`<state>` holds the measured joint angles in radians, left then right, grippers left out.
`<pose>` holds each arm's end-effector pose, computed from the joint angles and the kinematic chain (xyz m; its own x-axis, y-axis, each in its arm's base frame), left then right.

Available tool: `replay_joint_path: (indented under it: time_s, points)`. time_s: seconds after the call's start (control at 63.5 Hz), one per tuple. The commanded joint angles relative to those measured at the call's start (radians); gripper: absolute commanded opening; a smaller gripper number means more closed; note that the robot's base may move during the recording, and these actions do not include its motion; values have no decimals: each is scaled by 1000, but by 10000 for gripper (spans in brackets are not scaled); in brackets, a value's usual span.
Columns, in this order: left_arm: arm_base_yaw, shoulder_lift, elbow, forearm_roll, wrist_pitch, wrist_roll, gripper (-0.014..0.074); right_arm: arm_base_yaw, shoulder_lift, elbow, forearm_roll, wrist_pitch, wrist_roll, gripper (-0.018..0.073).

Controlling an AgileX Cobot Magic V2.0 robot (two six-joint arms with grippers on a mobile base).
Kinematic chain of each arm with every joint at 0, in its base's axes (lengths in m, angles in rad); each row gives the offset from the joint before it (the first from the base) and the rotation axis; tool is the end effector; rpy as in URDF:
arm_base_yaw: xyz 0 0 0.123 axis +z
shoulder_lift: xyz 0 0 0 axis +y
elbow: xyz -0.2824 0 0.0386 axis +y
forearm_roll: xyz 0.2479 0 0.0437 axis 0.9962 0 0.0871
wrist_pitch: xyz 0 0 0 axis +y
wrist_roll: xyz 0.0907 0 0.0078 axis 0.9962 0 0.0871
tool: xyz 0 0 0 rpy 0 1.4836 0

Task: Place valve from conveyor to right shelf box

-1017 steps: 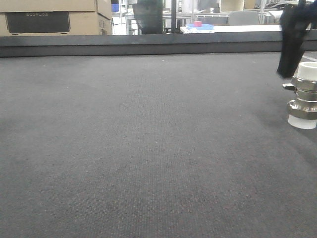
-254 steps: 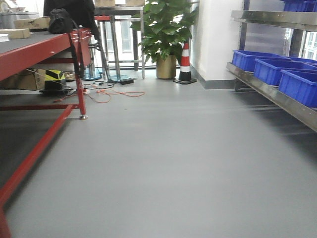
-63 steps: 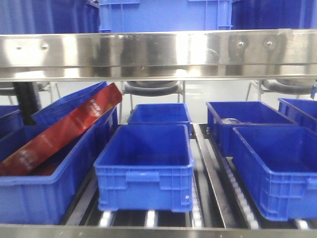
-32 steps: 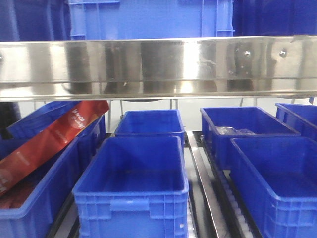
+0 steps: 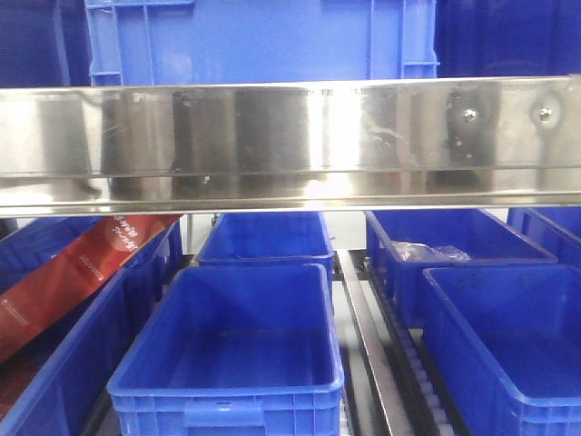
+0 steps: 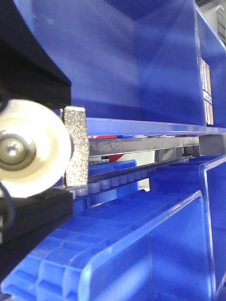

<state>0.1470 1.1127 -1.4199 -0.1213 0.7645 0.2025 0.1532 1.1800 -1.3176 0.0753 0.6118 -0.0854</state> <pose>0.2162 0.0243 0.4774 -0.3599 0.0620 -0.9309 -0.0276 0.9966 0.0771 0.2483 0.0423 0.4418 -0.3671 -0.0807 -0.9267 -0.2008 0.9796 -0.0057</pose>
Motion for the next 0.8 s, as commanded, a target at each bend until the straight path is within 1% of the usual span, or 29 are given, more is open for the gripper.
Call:
replay_joint_path:
  time_s: [0.0, 0.788]
  points:
    - [-6, -12, -14, -9, -52, -5, -111, -4, -16, -10, -8, -74, -1, -154]
    - [-6, -12, -14, -9, -54, -5, -111, -4, -16, -10, -8, -78, -1, -154]
